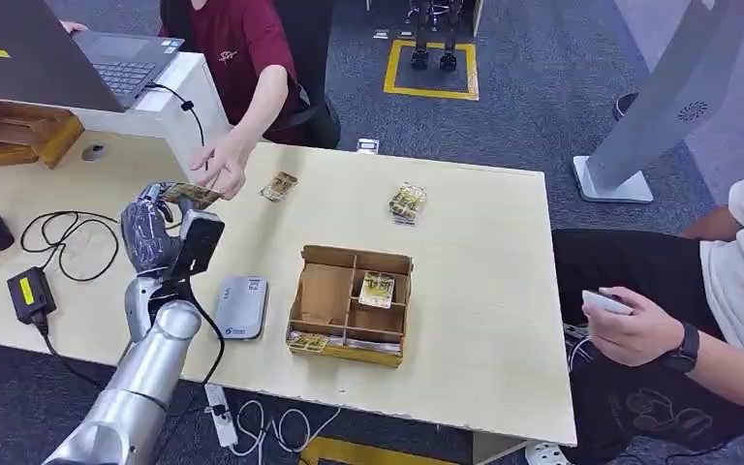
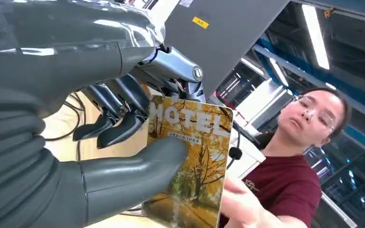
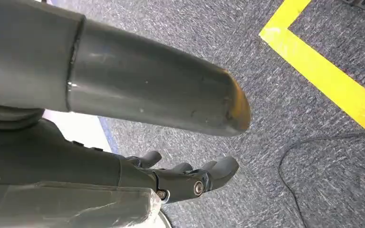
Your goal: Pass the card to the sensor for recognition and then transmit it.
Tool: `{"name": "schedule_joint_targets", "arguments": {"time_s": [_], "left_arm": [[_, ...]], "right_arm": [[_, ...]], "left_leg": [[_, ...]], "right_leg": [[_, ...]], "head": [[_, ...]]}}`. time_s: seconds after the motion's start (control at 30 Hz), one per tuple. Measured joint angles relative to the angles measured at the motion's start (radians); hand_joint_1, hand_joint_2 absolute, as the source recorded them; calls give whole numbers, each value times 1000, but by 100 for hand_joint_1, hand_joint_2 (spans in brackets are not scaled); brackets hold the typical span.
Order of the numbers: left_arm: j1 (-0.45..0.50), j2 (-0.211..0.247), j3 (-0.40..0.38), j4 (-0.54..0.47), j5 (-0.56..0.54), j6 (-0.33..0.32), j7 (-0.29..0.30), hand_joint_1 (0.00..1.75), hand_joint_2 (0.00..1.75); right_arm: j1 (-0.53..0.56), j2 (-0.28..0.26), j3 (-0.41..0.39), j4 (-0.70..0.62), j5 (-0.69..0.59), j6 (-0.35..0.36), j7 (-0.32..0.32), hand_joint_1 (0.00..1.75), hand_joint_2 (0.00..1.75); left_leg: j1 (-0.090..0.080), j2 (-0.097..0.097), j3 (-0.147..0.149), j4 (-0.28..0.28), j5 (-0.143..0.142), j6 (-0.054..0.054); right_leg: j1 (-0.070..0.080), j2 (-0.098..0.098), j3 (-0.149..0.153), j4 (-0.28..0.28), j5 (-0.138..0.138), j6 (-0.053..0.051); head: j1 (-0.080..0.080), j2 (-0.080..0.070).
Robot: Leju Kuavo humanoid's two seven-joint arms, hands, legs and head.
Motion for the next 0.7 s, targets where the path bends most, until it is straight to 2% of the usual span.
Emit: {"name": "schedule_joint_targets", "arguments": {"time_s": [0.3,0.33,0.7], "left_arm": [[-8,-5,2,26,15,0,-3,175,175],[-10,-5,2,29,19,0,-6,0,175],[-11,-3,2,34,105,-39,-17,0,175]], "right_arm": [[-1,0,6,0,0,0,0,0,0],[-1,0,7,0,0,0,0,0,0],[-2,0,8,0,-2,0,3,0,0]], "left_leg": [[0,0,0,0,0,0],[0,0,0,0,0,0],[0,0,0,0,0,0]], "right_leg": [[0,0,0,0,0,0],[0,0,0,0,0,0],[0,0,0,0,0,0]], "head": [[0,0],[0,0],[0,0]]}}
